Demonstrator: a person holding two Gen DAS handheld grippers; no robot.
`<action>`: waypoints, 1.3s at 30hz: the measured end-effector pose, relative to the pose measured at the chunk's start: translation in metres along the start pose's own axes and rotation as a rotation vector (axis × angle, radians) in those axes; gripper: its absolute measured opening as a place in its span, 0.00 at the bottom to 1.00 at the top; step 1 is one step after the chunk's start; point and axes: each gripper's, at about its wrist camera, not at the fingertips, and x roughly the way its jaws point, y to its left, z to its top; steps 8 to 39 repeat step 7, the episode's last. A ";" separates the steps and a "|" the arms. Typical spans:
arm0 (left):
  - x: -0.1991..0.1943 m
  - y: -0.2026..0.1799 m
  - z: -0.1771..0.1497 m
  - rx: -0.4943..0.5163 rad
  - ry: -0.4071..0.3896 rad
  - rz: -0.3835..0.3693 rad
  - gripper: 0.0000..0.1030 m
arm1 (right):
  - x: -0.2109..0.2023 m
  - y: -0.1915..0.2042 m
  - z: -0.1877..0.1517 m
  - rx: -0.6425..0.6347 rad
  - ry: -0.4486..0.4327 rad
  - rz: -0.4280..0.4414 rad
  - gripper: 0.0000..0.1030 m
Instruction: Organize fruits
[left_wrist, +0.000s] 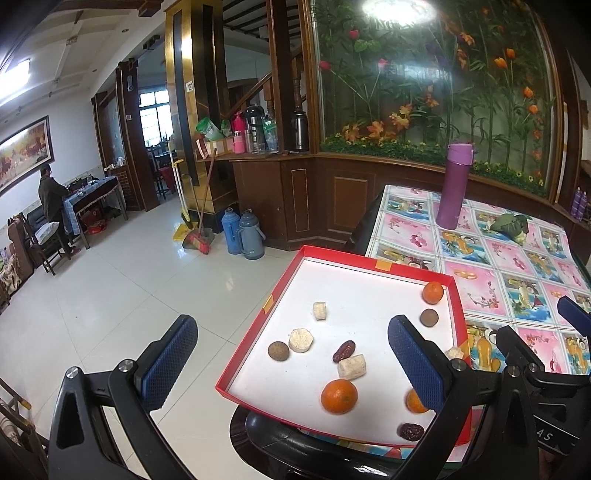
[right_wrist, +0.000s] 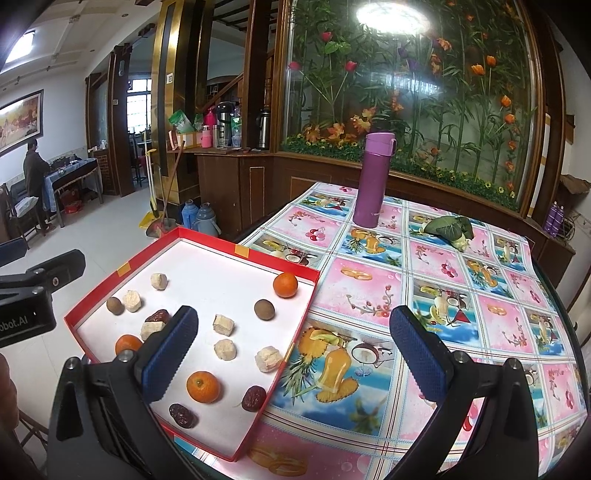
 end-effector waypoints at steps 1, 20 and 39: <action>0.000 0.000 0.000 0.001 0.000 -0.001 1.00 | 0.000 0.000 0.000 0.000 0.000 0.000 1.00; 0.001 -0.004 0.002 0.009 -0.010 -0.030 1.00 | 0.006 -0.002 0.000 0.005 0.011 0.010 1.00; 0.001 -0.004 0.002 0.009 -0.010 -0.030 1.00 | 0.006 -0.002 0.000 0.005 0.011 0.010 1.00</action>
